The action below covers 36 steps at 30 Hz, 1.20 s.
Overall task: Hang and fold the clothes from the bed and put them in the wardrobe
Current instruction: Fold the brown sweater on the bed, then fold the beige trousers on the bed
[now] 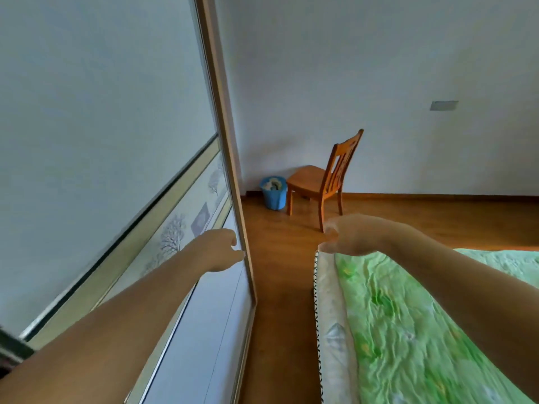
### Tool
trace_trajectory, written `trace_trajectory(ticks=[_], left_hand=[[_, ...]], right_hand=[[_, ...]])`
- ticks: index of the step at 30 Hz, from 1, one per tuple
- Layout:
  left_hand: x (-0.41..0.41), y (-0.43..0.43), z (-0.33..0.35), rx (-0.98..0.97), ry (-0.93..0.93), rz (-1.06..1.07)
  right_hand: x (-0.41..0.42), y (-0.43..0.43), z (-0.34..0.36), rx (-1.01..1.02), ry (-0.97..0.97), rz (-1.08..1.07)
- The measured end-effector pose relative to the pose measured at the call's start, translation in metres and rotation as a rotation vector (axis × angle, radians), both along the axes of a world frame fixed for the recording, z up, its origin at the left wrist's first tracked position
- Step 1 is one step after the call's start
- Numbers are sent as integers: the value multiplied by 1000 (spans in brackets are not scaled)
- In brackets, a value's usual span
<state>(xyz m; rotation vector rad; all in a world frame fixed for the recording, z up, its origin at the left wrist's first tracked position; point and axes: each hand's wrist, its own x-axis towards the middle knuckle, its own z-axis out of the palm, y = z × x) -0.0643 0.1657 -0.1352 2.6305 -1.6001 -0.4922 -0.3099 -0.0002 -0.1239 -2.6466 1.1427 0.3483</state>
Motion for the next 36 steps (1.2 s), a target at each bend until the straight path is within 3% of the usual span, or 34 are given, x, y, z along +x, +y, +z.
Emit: trace_trajectory(ticks=[19, 36], left_hand=[[87, -401, -46, 67, -10, -213], [90, -744, -90, 156, -76, -630]], right_hand=[[67, -321, -61, 95, 1, -238], [66, -549, -99, 93, -57, -649]])
